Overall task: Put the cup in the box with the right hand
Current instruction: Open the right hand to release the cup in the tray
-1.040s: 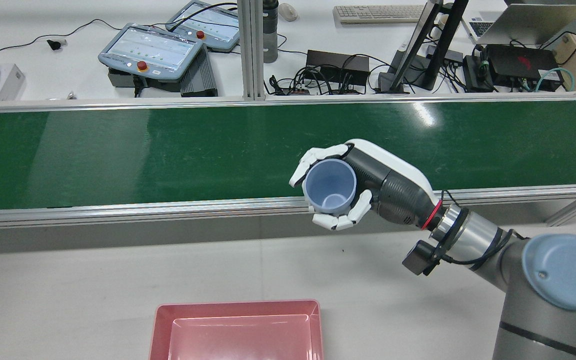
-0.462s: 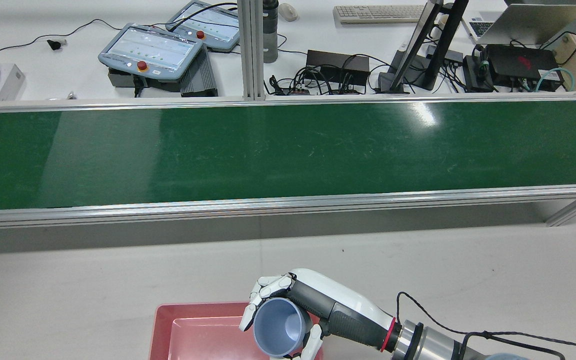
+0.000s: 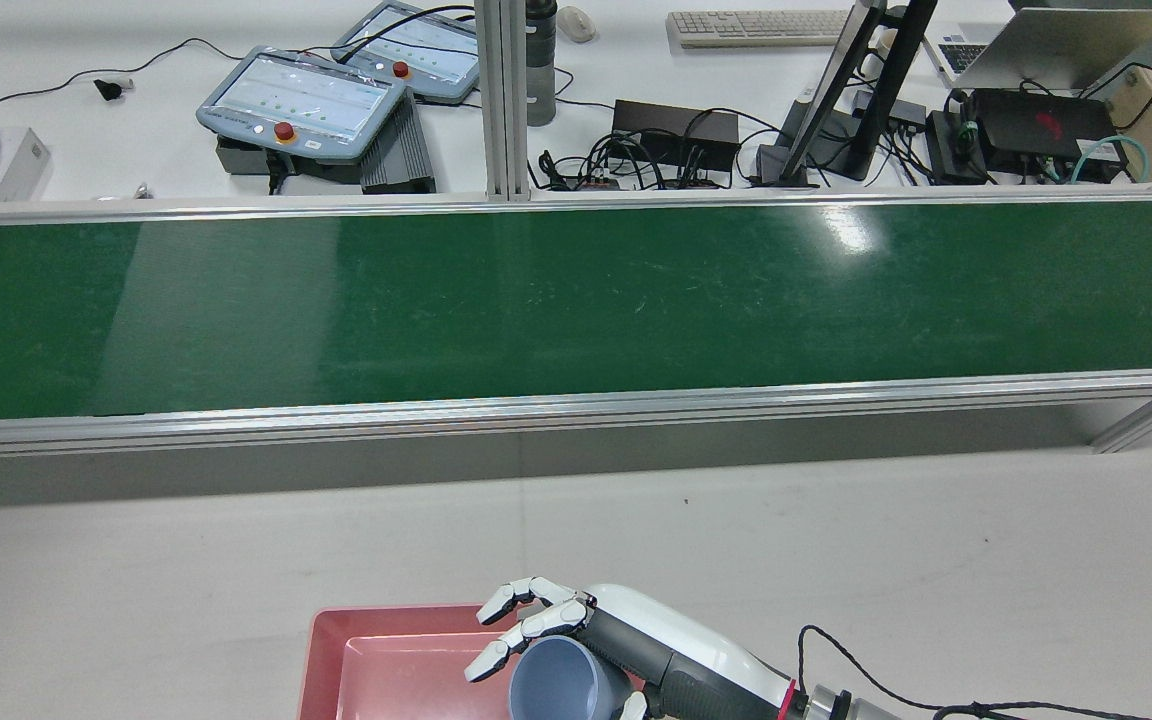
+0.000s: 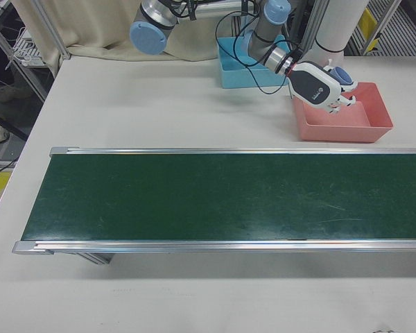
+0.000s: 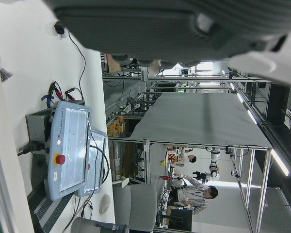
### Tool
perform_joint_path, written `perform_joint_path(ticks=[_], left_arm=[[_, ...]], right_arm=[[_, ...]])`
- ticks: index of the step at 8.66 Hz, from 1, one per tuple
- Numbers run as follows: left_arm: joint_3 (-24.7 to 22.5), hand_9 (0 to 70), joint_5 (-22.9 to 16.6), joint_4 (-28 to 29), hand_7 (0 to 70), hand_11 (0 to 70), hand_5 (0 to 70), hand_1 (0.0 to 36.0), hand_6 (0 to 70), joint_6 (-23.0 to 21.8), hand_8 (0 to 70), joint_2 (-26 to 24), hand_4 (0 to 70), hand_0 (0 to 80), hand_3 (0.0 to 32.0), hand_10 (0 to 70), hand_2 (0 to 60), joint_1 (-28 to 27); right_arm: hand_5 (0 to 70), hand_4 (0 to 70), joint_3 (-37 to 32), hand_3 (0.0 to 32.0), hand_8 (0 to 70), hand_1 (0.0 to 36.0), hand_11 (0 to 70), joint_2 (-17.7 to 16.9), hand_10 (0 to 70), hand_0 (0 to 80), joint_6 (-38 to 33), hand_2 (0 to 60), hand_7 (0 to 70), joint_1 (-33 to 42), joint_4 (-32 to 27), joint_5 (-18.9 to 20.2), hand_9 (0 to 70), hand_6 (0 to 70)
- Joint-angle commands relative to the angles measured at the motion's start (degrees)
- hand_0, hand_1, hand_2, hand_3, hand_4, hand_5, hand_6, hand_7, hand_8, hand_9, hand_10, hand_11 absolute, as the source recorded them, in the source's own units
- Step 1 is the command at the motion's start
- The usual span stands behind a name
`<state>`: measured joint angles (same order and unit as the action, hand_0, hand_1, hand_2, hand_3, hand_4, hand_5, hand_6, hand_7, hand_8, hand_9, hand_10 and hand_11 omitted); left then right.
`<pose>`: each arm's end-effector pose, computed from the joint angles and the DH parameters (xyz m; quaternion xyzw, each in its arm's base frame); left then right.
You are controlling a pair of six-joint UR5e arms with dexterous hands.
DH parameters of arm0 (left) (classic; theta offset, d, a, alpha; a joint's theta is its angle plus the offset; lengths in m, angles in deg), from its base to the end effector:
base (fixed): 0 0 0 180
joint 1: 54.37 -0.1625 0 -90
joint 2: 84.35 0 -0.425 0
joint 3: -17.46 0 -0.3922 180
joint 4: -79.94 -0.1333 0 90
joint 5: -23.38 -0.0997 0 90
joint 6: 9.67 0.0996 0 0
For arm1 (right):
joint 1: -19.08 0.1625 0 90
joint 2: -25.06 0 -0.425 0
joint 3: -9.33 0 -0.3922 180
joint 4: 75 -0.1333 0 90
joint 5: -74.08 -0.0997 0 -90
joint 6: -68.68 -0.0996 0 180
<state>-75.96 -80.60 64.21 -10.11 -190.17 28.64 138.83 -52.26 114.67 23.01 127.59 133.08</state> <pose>-0.0368 -0.5976 0.5358 -0.1300 0.7161 -0.6739 0.1274 -0.4435 -0.2155 0.3119 -0.1591 -0.8284 0.4080 0.3492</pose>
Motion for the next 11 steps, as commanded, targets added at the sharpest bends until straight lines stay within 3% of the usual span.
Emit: perform_joint_path(ticks=[1,2,3,5,7,8,10,11], left_arm=[[0.0,0.0,0.0,0.01,0.0,0.0,0.0,0.0,0.0,0.0,0.0,0.0,0.0,0.0,0.0,0.0,0.0,0.05],[0.09,0.0,0.0,0.01,0.0,0.0,0.0,0.0,0.0,0.0,0.0,0.0,0.0,0.0,0.0,0.0,0.0,0.05],[0.0,0.0,0.0,0.01,0.0,0.0,0.0,0.0,0.0,0.0,0.0,0.0,0.0,0.0,0.0,0.0,0.0,0.05],[0.0,0.0,0.0,0.01,0.0,0.0,0.0,0.0,0.0,0.0,0.0,0.0,0.0,0.0,0.0,0.0,0.0,-0.04],[0.0,0.0,0.0,0.01,0.0,0.0,0.0,0.0,0.0,0.0,0.0,0.0,0.0,0.0,0.0,0.0,0.0,-0.04],[0.0,0.0,0.0,0.01,0.0,0.0,0.0,0.0,0.0,0.0,0.0,0.0,0.0,0.0,0.0,0.0,0.0,-0.04],[0.09,0.0,0.0,0.01,0.0,0.0,0.0,0.0,0.0,0.0,0.0,0.0,0.0,0.0,0.0,0.0,0.0,-0.04],[0.09,0.0,0.0,0.09,0.0,0.0,0.0,0.0,0.0,0.0,0.0,0.0,0.0,0.0,0.0,0.0,0.0,0.05]], right_arm=[[5.4,3.3,0.23,0.0,0.0,13.0,0.1,-0.03,0.0,56.5,-0.11,0.0,0.0,-0.59,-0.18,-0.11,0.0,1.4],[5.0,0.7,0.32,0.0,0.0,15.8,0.0,0.06,0.0,52.8,-0.12,0.0,0.0,-0.59,-0.18,-0.2,0.0,1.5],[4.8,2.2,0.32,0.0,0.0,13.1,0.0,0.15,0.0,53.2,-0.12,0.0,0.0,-0.59,-0.18,-0.2,0.0,1.6],[5.0,1.4,0.49,0.0,0.0,14.9,0.0,0.15,0.0,53.2,-0.2,0.0,0.6,-0.59,-0.18,-0.11,0.2,2.0],[5.3,4.4,0.93,0.0,0.0,12.5,0.0,0.15,0.0,56.0,-0.29,0.0,1.5,-0.51,-0.18,-0.2,0.7,2.2],[5.4,1.5,4.94,0.0,0.0,14.8,0.0,-0.29,0.0,54.8,-0.12,0.0,2.0,1.76,-0.01,0.15,0.9,2.3],[6.1,1.4,8.4,0.0,0.0,19.6,0.0,-0.55,0.0,54.8,-2.29,1.2,3.2,15.24,1.22,0.77,1.4,2.8],[10.2,2.8,7.97,0.0,2.3,34.8,4.2,-1.86,0.5,64.1,-9.53,43.1,11.7,21.32,4.36,0.77,5.4,5.5]])
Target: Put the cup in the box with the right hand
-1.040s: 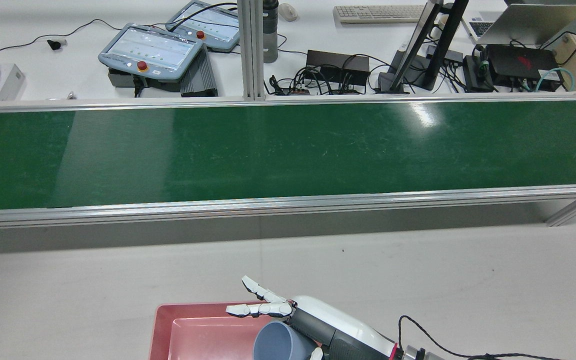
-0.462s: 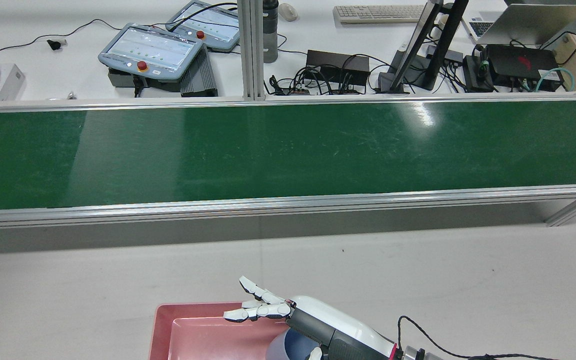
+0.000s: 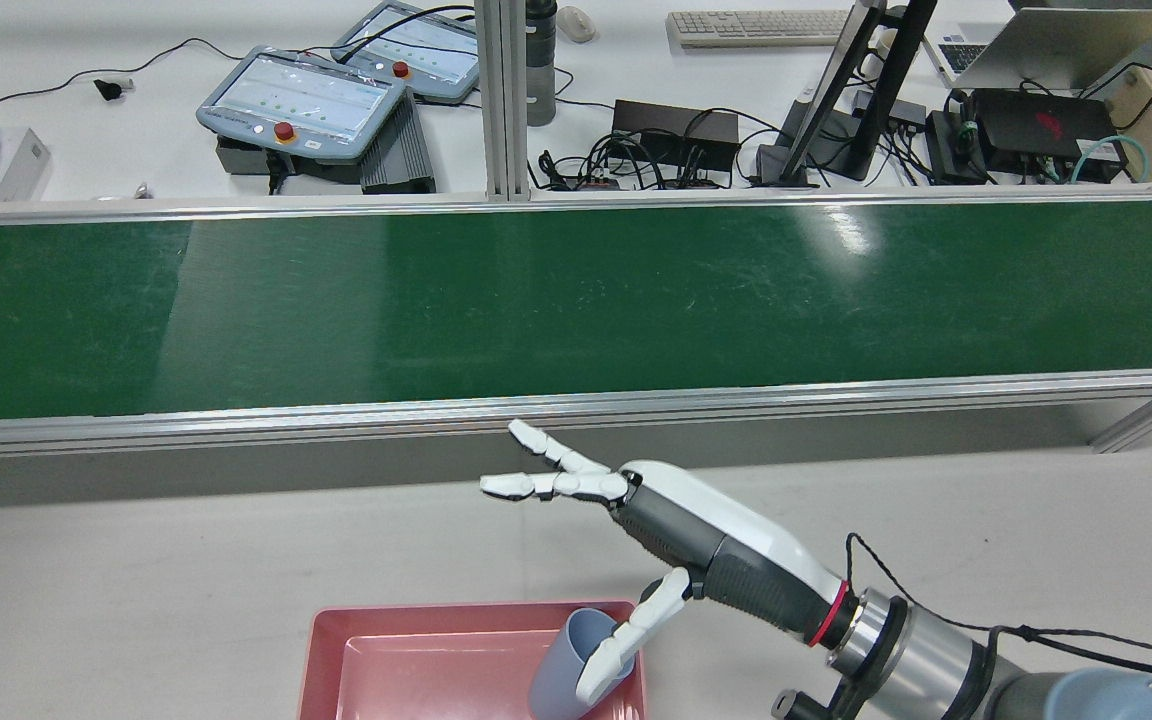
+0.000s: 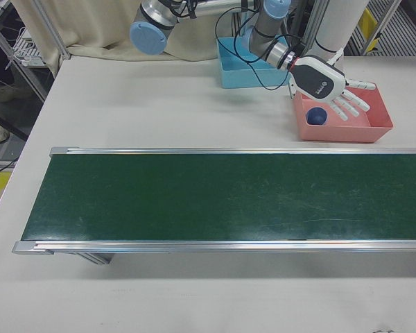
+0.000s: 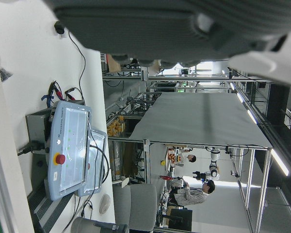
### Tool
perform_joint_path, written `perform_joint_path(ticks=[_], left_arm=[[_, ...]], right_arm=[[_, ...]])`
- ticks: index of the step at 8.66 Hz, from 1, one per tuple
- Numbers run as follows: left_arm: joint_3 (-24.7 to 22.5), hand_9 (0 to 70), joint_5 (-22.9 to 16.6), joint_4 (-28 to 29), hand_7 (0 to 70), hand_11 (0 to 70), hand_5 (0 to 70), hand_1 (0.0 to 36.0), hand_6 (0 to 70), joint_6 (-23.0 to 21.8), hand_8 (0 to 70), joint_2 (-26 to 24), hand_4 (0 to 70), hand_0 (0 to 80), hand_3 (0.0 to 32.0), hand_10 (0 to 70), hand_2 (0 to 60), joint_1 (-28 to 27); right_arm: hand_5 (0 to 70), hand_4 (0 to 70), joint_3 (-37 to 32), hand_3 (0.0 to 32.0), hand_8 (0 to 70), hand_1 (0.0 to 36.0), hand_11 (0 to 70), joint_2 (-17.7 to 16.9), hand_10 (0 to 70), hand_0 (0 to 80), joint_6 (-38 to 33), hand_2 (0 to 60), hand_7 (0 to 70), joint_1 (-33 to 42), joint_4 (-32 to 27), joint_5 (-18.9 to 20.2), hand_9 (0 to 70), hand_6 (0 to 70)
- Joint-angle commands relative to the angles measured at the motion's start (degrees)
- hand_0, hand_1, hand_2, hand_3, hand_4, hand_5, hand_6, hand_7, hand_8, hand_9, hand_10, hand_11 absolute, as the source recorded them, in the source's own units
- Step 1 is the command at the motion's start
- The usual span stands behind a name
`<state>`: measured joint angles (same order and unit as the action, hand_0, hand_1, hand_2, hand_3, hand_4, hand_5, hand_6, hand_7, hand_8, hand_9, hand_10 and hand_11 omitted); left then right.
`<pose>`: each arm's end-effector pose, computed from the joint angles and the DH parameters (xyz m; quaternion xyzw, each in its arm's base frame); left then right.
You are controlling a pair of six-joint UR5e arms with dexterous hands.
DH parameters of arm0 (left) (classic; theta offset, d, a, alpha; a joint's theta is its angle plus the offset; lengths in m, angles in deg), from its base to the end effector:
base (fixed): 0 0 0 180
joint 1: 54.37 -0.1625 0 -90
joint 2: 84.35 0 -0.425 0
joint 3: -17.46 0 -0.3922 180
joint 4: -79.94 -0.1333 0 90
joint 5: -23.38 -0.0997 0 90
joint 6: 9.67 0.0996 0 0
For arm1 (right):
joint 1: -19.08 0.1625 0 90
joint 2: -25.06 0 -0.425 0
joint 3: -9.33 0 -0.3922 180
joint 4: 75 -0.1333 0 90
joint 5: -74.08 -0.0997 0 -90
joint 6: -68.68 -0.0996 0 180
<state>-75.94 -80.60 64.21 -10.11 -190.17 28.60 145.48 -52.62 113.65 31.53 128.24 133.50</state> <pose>-0.0364 -0.5977 0.5359 -0.1303 0.7159 -0.6739 0.1276 -0.3737 -0.2709 0.2754 -0.1238 -0.8561 0.4186 0.2764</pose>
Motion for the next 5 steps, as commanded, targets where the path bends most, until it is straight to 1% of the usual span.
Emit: perform_joint_path(ticks=[1,2,3,4,5], left_arm=[[-0.02,0.0,0.0,0.09,0.0,0.0,0.0,0.0,0.0,0.0,0.0,0.0,0.0,0.0,0.0,0.0,0.0,0.09],[-0.02,0.0,0.0,0.0,0.0,0.0,0.0,0.0,0.0,0.0,0.0,0.0,0.0,0.0,0.0,0.0,0.0,0.0],[-0.02,0.0,0.0,0.0,0.0,0.0,0.0,0.0,0.0,0.0,0.0,0.0,0.0,0.0,0.0,0.0,0.0,0.0],[0.06,0.0,0.0,0.0,0.0,0.0,0.0,0.0,0.0,0.0,0.0,0.0,0.0,0.0,0.0,0.0,0.0,0.0],[-0.02,0.0,0.0,0.0,0.0,0.0,0.0,0.0,0.0,0.0,0.0,0.0,0.0,0.0,0.0,0.0,0.0,0.0]], right_arm=[[10.3,2.0,0.18,0.0,4.9,36.0,5.8,-3.42,1.6,61.0,-14.76,50.6,22.1,19.9,6.0,0.52,10.6,7.6],[10.0,1.2,-2.01,0.0,6.1,36.0,7.3,-5.79,2.7,60.0,-19.52,47.4,25.8,27.63,6.11,1.39,12.9,8.4],[10.5,5.1,-8.21,0.0,12.0,34.6,11.2,-6.16,5.5,58.9,-25.4,49.0,37.5,36.24,6.03,3.92,22.7,11.1],[10.2,1.6,-13.32,0.0,11.9,35.9,11.2,-6.17,5.6,57.2,-27.37,50.6,34.6,44.94,5.76,7.78,22.2,10.5],[10.0,1.2,-16.06,0.0,11.6,35.5,11.1,-6.34,5.6,56.6,-27.48,48.7,32.9,50.68,5.59,9.21,21.6,10.2]])
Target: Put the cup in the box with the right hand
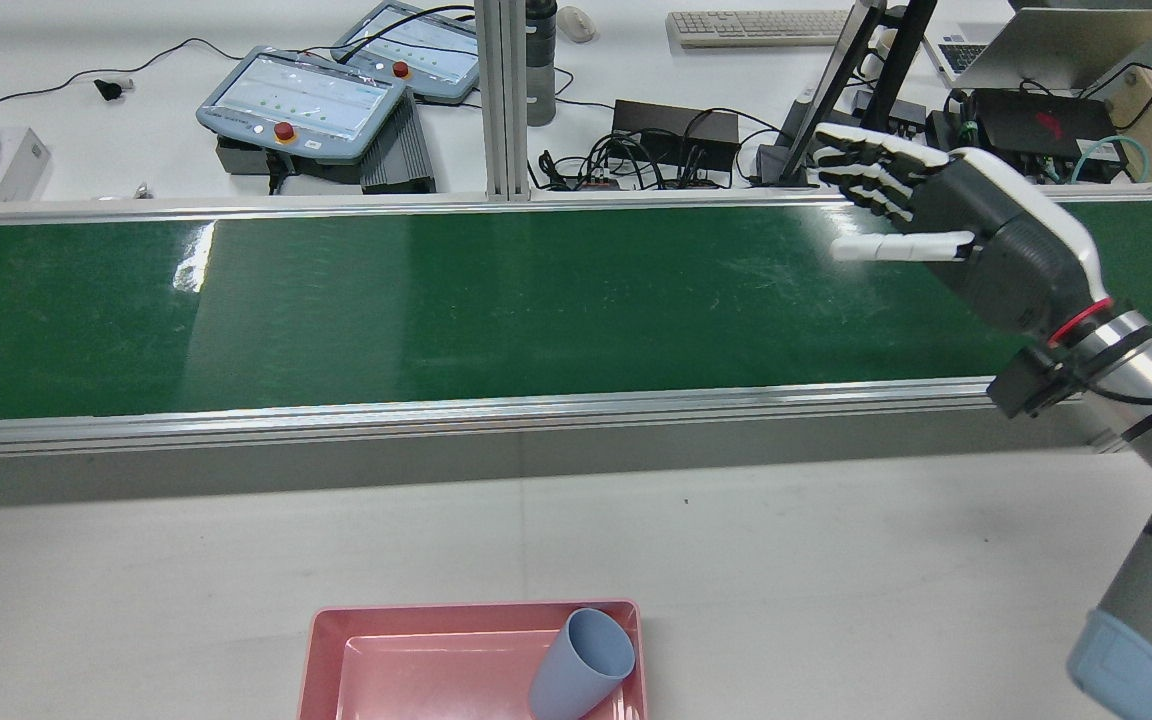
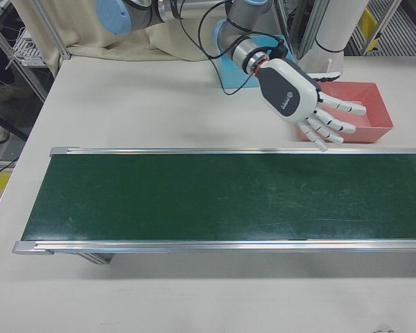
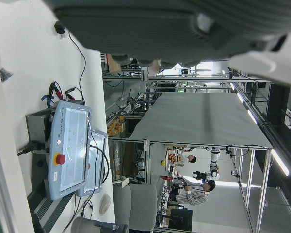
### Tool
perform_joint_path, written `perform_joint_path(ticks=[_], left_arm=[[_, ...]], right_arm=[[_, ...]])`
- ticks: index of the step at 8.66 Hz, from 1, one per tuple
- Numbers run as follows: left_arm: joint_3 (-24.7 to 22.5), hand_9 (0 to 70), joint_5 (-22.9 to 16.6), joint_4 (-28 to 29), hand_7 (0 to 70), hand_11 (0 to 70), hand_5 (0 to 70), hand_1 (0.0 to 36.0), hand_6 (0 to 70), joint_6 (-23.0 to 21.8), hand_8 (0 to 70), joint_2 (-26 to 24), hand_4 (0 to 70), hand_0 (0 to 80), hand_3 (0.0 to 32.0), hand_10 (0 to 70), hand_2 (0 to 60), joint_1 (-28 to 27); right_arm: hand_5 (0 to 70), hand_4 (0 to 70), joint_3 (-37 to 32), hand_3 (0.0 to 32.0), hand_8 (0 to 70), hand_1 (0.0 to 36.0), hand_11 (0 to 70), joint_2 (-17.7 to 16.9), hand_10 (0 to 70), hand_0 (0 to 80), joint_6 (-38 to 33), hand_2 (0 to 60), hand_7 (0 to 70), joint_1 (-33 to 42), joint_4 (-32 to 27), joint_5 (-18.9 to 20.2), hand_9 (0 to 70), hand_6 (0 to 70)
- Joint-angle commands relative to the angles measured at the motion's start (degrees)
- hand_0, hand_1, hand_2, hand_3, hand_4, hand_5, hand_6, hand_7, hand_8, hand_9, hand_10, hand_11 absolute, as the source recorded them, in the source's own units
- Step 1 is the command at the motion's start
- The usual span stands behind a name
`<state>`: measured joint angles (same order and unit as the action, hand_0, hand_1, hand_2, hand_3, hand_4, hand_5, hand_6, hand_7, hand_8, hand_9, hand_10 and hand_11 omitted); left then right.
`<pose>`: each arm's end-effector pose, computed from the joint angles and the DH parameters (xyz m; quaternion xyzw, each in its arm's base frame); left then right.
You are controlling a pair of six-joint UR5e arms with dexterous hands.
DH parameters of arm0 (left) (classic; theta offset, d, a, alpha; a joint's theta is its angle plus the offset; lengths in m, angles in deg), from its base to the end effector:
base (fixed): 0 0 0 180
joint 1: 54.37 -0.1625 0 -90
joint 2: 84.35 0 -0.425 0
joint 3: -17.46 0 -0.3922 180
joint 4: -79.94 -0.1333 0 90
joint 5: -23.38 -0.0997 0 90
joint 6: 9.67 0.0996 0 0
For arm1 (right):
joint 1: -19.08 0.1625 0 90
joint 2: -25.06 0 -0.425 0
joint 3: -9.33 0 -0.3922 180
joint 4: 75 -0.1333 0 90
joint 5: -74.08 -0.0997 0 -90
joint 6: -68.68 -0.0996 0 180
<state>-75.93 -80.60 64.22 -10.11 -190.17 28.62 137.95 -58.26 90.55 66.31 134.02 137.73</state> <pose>-0.0366 -0.5977 0.5360 -0.1302 0.7160 -0.6740 0.1275 -0.1678 -0.4428 0.3765 -0.0068 -0.7909 0.5911 0.1582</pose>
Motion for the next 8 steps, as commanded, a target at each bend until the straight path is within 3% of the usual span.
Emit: perform_joint_path(ticks=[1,2,3,4,5,6,7,8], left_arm=[[-0.03,0.0,0.0,-0.01,0.0,0.0,0.0,0.0,0.0,0.0,0.0,0.0,0.0,0.0,0.0,0.0,0.0,-0.02],[-0.03,0.0,0.0,-0.01,0.0,0.0,0.0,0.0,0.0,0.0,0.0,0.0,0.0,0.0,0.0,0.0,0.0,0.07],[-0.12,0.0,0.0,-0.01,0.0,0.0,0.0,0.0,0.0,0.0,0.0,0.0,0.0,0.0,0.0,0.0,0.0,0.07],[-0.12,0.0,0.0,-0.01,0.0,0.0,0.0,0.0,0.0,0.0,0.0,0.0,0.0,0.0,0.0,0.0,0.0,0.07],[-0.12,0.0,0.0,-0.01,0.0,0.0,0.0,0.0,0.0,0.0,0.0,0.0,0.0,0.0,0.0,0.0,0.0,0.07],[-0.12,0.0,0.0,-0.1,0.0,0.0,0.0,0.0,0.0,0.0,0.0,0.0,0.0,0.0,0.0,0.0,0.0,0.07],[-0.12,0.0,0.0,-0.18,0.0,0.0,0.0,0.0,0.0,0.0,0.0,0.0,0.0,0.0,0.0,0.0,0.0,-0.01],[-0.03,0.0,0.0,-0.01,0.0,0.0,0.0,0.0,0.0,0.0,0.0,0.0,0.0,0.0,0.0,0.0,0.0,0.07]], right_arm=[[10.1,1.7,-9.69,0.0,11.9,34.8,11.5,-1.49,5.9,56.1,-4.12,50.5,30.5,19.09,-0.45,6.3,21.6,9.8],[13.7,1.2,-12.4,0.0,20.4,36.0,18.7,-2.89,10.3,48.8,-2.72,60.0,40.8,22.08,-3.5,10.58,34.3,13.3],[14.0,1.5,-16.6,0.0,23.6,36.0,21.5,-3.17,12.3,48.3,-2.1,60.0,44.3,24.38,-10.32,13.49,39.2,14.3],[13.2,0.1,-22.3,0.0,25.8,36.0,23.7,-4.21,14.1,49.1,-2.62,60.0,43.9,26.14,-19.69,16.13,42.0,14.4],[11.5,0.1,-27.32,0.0,22.3,35.3,21.3,-5.79,12.7,52.5,-4.19,60.0,35.2,26.77,-29.19,17.2,36.6,12.1],[9.9,2.1,-29.8,0.0,16.7,26.9,16.4,-5.81,9.5,56.2,-5.34,23.5,25.8,26.68,-32.67,17.21,27.7,9.5],[7.1,1.9,-30.0,0.0,11.3,17.1,11.6,-5.72,6.6,52.4,-5.35,2.8,18.7,26.51,-32.53,17.3,19.6,7.1],[5.7,3.6,-30.09,0.0,5.9,13.7,6.6,-5.72,3.3,51.5,-5.35,0.6,12.1,26.42,-32.53,17.3,11.4,5.0]])
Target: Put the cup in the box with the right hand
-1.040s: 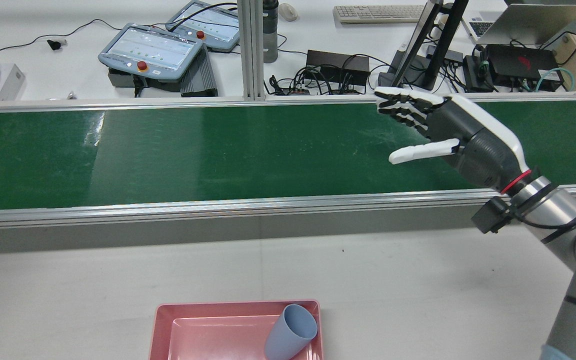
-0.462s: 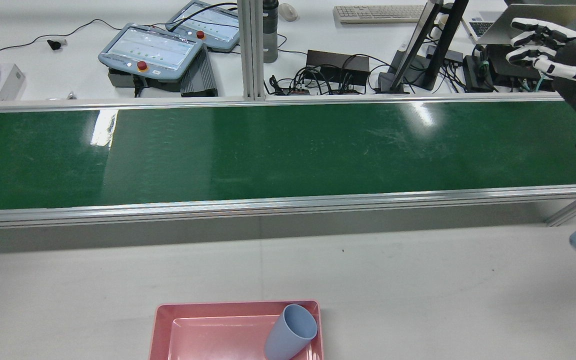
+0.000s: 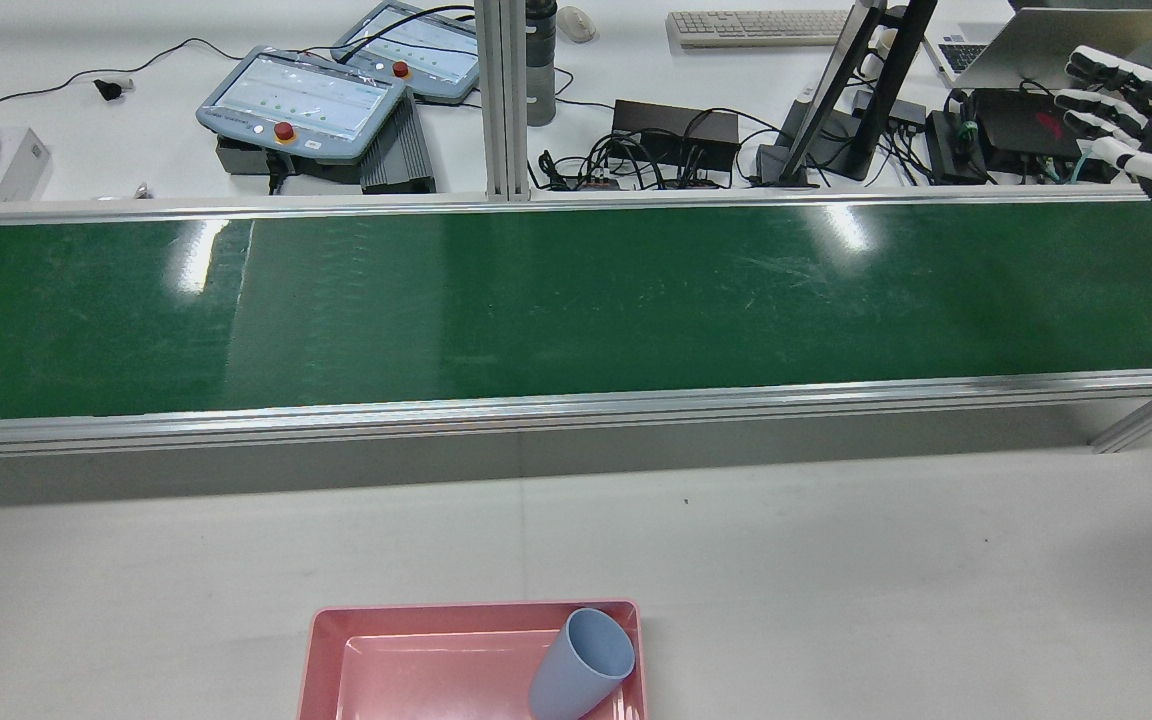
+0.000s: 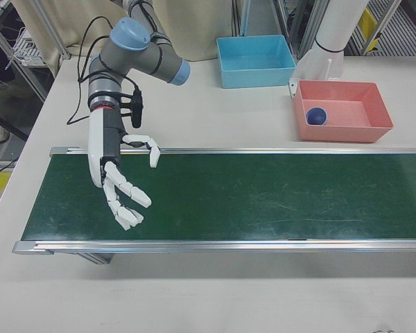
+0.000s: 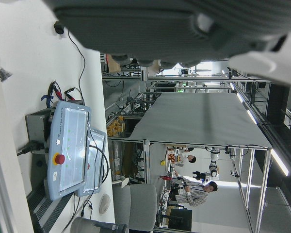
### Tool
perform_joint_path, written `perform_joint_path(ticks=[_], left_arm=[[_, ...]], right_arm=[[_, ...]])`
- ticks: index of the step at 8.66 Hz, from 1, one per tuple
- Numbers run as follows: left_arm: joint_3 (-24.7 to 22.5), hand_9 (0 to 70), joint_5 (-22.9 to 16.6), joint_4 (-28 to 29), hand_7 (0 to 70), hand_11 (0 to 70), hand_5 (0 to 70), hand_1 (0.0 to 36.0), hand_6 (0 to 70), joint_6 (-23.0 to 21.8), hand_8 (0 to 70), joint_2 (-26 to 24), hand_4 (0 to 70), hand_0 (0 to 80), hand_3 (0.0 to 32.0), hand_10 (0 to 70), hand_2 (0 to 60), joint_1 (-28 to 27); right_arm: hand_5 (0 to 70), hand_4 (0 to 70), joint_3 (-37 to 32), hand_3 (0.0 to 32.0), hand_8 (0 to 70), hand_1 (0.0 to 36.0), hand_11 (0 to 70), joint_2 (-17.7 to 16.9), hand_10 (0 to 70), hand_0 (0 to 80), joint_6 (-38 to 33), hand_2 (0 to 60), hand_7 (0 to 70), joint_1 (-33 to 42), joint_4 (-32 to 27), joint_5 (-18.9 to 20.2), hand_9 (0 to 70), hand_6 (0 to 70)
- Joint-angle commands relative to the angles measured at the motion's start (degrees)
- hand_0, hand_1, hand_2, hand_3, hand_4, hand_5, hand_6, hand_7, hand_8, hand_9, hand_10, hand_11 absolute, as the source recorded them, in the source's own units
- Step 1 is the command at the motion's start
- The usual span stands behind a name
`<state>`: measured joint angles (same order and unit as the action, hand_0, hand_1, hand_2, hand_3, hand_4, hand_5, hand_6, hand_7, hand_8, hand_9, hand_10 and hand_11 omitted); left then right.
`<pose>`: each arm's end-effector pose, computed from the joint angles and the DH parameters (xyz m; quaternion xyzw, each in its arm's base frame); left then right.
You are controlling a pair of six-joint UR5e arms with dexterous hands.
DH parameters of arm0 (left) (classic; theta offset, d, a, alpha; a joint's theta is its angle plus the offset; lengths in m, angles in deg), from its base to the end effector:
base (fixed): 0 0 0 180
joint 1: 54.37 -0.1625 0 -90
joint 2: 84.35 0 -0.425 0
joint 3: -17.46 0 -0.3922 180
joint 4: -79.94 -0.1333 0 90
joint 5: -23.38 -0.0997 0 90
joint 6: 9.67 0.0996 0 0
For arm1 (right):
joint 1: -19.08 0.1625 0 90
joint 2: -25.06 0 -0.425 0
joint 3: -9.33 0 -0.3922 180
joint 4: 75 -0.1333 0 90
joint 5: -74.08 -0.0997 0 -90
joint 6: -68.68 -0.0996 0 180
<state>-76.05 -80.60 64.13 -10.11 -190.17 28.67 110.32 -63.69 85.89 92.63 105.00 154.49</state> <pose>-0.0371 -0.5974 0.5352 -0.1299 0.7162 -0.6738 0.1272 -0.0006 -0.5313 0.5809 0.0576 -0.7754 0.6175 0.1188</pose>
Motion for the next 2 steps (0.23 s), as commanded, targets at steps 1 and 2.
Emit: perform_joint_path(ticks=[1,2], left_arm=[[0.08,0.0,0.0,0.08,0.0,0.0,0.0,0.0,0.0,0.0,0.0,0.0,0.0,0.0,0.0,0.0,0.0,0.02],[0.08,0.0,0.0,0.17,0.0,0.0,0.0,0.0,0.0,0.0,0.0,0.0,0.0,0.0,0.0,0.0,0.0,0.02]], right_arm=[[5.1,4.7,-2.37,0.0,1.9,12.1,2.1,-0.28,0.3,52.0,-0.68,0.0,1.7,0.1,-3.52,0.54,4.9,2.5],[5.1,1.3,-2.02,0.0,0.0,16.7,0.0,-0.28,0.0,51.5,-0.77,0.7,0.0,0.19,-3.52,0.62,0.1,0.7]])
